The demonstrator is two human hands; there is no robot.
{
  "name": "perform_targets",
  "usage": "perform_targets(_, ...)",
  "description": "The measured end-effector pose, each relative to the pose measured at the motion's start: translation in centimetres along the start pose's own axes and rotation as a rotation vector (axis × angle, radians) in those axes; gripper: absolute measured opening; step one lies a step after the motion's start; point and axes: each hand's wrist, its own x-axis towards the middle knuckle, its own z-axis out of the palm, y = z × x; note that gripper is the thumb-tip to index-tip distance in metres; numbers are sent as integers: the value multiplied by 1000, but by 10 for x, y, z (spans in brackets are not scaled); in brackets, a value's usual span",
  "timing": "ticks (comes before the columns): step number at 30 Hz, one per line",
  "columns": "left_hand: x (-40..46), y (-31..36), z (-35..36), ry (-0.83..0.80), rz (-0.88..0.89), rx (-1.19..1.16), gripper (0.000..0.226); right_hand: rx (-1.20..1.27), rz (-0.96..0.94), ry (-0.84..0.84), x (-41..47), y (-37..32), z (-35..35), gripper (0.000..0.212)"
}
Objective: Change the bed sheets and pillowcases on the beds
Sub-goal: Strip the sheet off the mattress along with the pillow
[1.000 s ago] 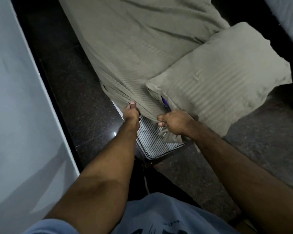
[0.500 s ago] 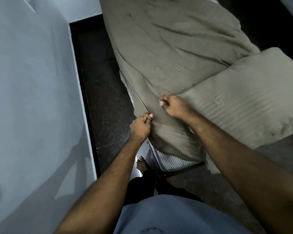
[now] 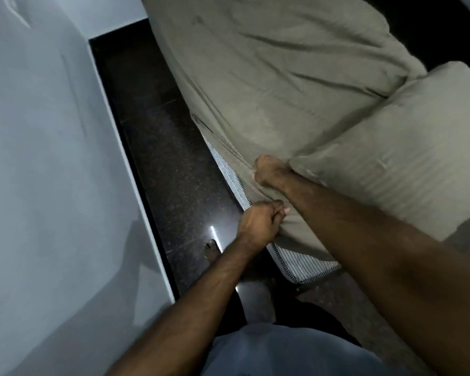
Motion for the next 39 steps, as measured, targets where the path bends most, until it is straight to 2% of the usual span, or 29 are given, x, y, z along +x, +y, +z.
perform_targets(1, 4, -11, -4, -50, 47, -28, 32, -30, 12, -15, -1, -4, -4, 39)
perform_targets(3, 10, -26, -13, -153, 153, -228, 19, -82, 32, -26, -16, -16, -21, 35)
perform_targets(5, 16, -46, -18, -187, 101, -422, 14, -90, 48, 7, -23, -21, -36, 34)
perform_targets(6, 22, -59, -19, -155, 2, -499, 15, -91, 43, 44, -23, -19, -41, 35)
perform_targets(8, 40, -81, -23, -50, -306, -630, 13, -112, 34, 73, -31, -19, -52, 36)
perform_targets(10, 60, -92, -38, -43, -583, -701, 6, -80, 52, 82, -44, -19, -64, 37)
perform_targets(12, 81, -87, -58, -129, -714, -809, 18, -46, 71, 68, -63, -21, -79, 34)
perform_targets(14, 107, -76, -74, -135, -749, -1011, 35, -1, 93, 83, -77, -16, -91, 31)
perform_targets(17, 151, -61, -95, -41, -723, -1401, 65, 57, 112, 109, -84, -12, -96, 26)
perform_targets(20, 198, -59, -120, 123, -709, -1609, 67, 62, 107, 81, -75, -9, -90, 25)
perform_targets(23, 224, -62, -147, 164, -809, -1582, 60, 24, 69, 23, -61, 2, -85, 28)
perform_targets(27, 225, -70, -160, 299, -834, -1434, 34, 28, 3, -59, -38, 8, -92, 25)
perform_targets(30, 219, -79, -163, 335, -786, -1191, 28, 41, -15, -31, -13, 11, -99, 18)
perform_targets(32, 214, -95, -170, 344, -715, -935, 30, 164, -2, 31, 7, 3, -112, 17)
perform_targets(34, 208, -115, -178, 307, -635, -654, 41, 312, -38, 79, 29, -17, -130, 21)
perform_targets(36, 200, -123, -185, 210, -545, -422, 38, 390, -120, 122, 55, -44, -144, 25)
perform_targets(38, 193, -123, -190, 143, -457, -303, 40, 406, -186, 157, 85, -77, -155, 27)
perform_targets(39, 189, -120, -194, 136, -406, -318, 38, 397, -206, 160, 101, -95, -158, 30)
